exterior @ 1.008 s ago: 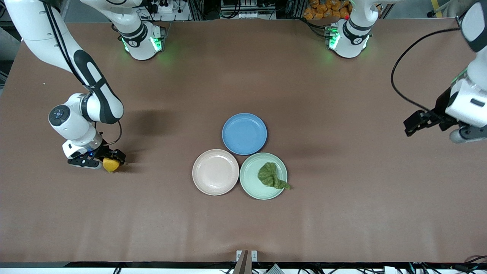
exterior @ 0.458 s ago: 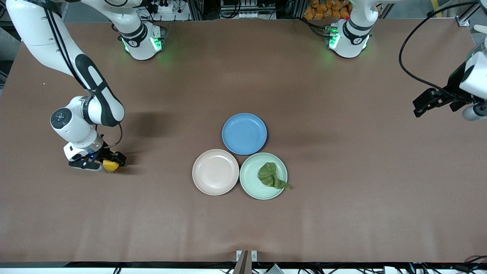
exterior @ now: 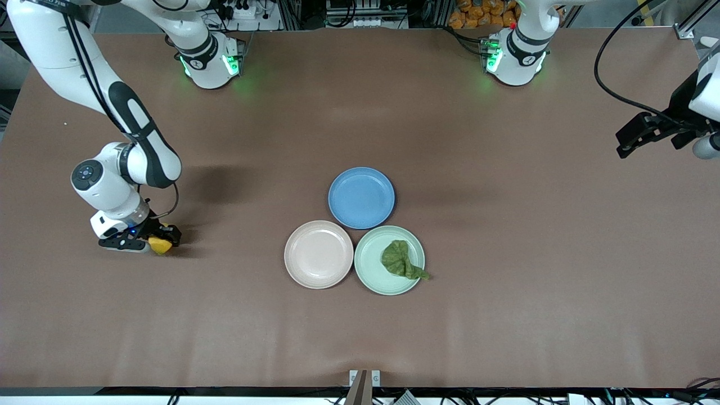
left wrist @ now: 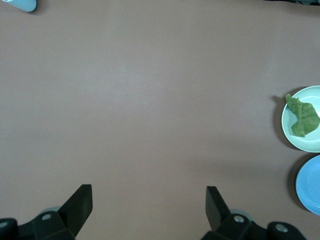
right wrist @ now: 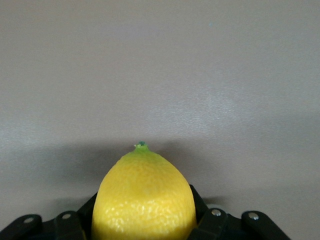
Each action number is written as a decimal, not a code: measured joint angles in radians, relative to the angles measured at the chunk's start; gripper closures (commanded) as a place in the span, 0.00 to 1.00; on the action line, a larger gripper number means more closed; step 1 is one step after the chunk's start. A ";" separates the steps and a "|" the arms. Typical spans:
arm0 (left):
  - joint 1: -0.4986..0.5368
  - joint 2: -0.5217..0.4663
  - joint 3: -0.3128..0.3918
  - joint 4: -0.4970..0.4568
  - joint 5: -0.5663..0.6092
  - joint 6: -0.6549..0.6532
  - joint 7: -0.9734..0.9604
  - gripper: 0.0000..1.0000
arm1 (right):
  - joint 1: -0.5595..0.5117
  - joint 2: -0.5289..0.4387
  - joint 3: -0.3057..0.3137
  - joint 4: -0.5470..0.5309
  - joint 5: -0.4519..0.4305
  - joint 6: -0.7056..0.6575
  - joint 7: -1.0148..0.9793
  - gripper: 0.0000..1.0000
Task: Place lemon and lettuce in plates
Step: 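Grasp the yellow lemon with the right gripper while the left gripper withdraws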
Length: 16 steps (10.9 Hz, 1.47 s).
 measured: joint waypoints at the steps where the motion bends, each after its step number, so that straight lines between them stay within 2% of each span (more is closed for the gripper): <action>1: 0.001 -0.007 0.000 0.000 -0.002 -0.006 0.000 0.00 | -0.004 0.001 0.000 0.000 0.000 0.000 -0.007 0.46; 2: 0.002 -0.012 0.000 0.000 -0.002 -0.008 0.000 0.00 | -0.006 0.002 0.000 0.000 0.000 0.000 -0.010 0.50; 5: 0.006 -0.015 0.003 -0.004 -0.078 -0.021 0.000 0.00 | -0.006 0.004 0.001 0.003 0.000 0.000 -0.012 0.51; 8: 0.005 -0.015 0.001 -0.010 -0.087 -0.023 0.003 0.00 | -0.006 0.004 0.002 0.026 0.000 -0.016 -0.014 0.51; 16: 0.005 -0.015 0.001 -0.016 -0.087 -0.024 0.023 0.00 | -0.005 -0.006 0.004 0.155 0.000 -0.280 -0.017 0.52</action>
